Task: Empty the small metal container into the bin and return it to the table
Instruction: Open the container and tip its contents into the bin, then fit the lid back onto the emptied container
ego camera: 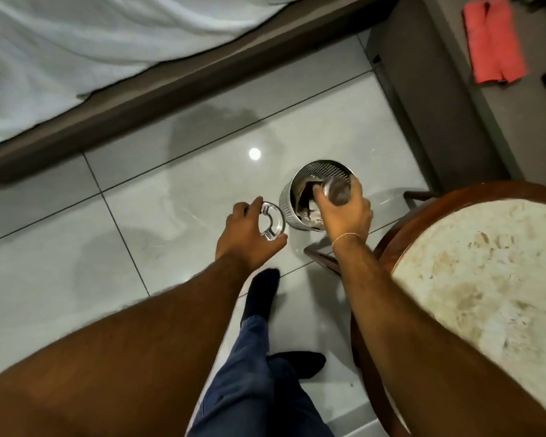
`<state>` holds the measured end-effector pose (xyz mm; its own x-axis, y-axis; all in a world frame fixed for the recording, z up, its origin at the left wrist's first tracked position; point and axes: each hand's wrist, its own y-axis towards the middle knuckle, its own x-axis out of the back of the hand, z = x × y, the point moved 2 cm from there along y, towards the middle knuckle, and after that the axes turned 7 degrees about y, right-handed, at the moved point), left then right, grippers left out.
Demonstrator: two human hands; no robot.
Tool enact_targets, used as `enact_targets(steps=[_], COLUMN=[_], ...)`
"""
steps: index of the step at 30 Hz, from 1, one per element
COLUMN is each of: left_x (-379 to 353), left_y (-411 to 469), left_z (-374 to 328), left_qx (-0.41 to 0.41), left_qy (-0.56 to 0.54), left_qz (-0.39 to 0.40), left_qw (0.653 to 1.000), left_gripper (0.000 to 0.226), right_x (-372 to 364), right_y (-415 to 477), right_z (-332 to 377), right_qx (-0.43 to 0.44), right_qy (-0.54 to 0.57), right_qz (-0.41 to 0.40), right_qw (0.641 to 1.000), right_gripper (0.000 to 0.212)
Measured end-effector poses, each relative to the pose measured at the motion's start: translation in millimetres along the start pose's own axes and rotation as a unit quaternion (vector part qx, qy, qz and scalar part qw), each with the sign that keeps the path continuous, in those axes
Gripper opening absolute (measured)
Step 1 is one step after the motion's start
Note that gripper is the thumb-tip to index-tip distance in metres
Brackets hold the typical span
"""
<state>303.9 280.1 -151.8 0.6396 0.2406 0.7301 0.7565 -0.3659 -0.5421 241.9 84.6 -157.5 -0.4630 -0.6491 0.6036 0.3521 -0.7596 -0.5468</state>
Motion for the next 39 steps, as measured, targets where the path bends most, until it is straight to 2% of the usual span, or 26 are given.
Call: enact_targets(steps=[2, 4, 5, 7, 8, 11, 13, 15, 17, 22, 26, 30, 36, 38, 39], left_x=[-3.9, -6.5, -6.5, -2.6, 2.5, 21.2, 31.6, 37.6, 35.7, 9.5, -34.6, -77.2, -137.4, -141.4, -142.1], left_y=[2.6, 0.0, -1.5, -4.7, -5.5, -10.0, -16.0, -25.9, -38.9, -68.9, -94.3, -122.6, -169.1, -172.4, -171.4], left_z=[-8.5, -14.2, -18.3, -32.1, -45.5, -85.2, -119.3, -150.7, -188.8, -263.1, -305.4, -328.8, -353.5, -354.3, -354.6], left_qx=[-0.007, -0.016, -0.022, -0.035, -0.046, -0.073, -0.096, -0.152, -0.228, -0.362, -0.432, -0.455, -0.478, -0.485, -0.488], left_qy=[-0.014, -0.026, -0.039, -0.078, -0.098, -0.168, -0.194, -0.187, -0.148, -0.042, 0.034, 0.065, 0.135, 0.15, 0.166], left_qz=[-0.001, -0.002, -0.006, -0.021, -0.033, -0.058, -0.031, 0.023, 0.075, 0.133, 0.196, 0.236, 0.289, 0.275, 0.267], left_qw=[1.0, 1.0, 0.999, 0.996, 0.994, 0.981, 0.976, 0.97, 0.959, 0.922, 0.88, 0.856, 0.818, 0.816, 0.815], left_gripper=[0.094, 0.095, 0.096, 0.097, 0.096, 0.094, 0.094, 0.095, 0.102, 0.104, 0.106, 0.109, 0.106, 0.106, 0.106], right_x=[9.5, 16.0, 19.0, 31.1, 43.5, 74.5, 99.9, 120.4, 147.0, 206.7, 243.7, 262.8, 287.1, 291.3, 289.9], right_y=[1.8, -2.8, -6.9, -15.0, -16.8, -18.9, -23.1, -27.8, -33.4, -51.0, -70.1, -87.9, -115.5, -122.5, -117.3], right_z=[16.4, 21.6, 19.3, 11.8, 9.8, 3.2, -1.5, -6.8, -16.3, -53.2, -101.1, -149.2, -214.7, -214.5, -216.3], right_qx=[0.059, 0.04, -0.009, -0.127, -0.158, -0.176, -0.177, -0.169, -0.163, -0.151, -0.159, -0.181, -0.22, -0.223, -0.232], right_qy=[0.08, 0.211, 0.294, 0.444, 0.495, 0.592, 0.617, 0.63, 0.626, 0.633, 0.638, 0.647, 0.703, 0.722, 0.718], right_qz=[-0.016, 0.027, 0.059, 0.12, 0.126, 0.127, 0.122, 0.129, 0.13, 0.114, 0.062, 0.017, -0.01, -0.005, -0.006], right_qw=[0.995, 0.976, 0.954, 0.879, 0.845, 0.776, 0.757, 0.747, 0.751, 0.75, 0.751, 0.74, 0.676, 0.655, 0.656], right_gripper=[0.09, 0.075, 0.071, 0.078, 0.081, 0.084, 0.085, 0.087, 0.089, 0.065, 0.063, 0.066, 0.075, 0.074, 0.073])
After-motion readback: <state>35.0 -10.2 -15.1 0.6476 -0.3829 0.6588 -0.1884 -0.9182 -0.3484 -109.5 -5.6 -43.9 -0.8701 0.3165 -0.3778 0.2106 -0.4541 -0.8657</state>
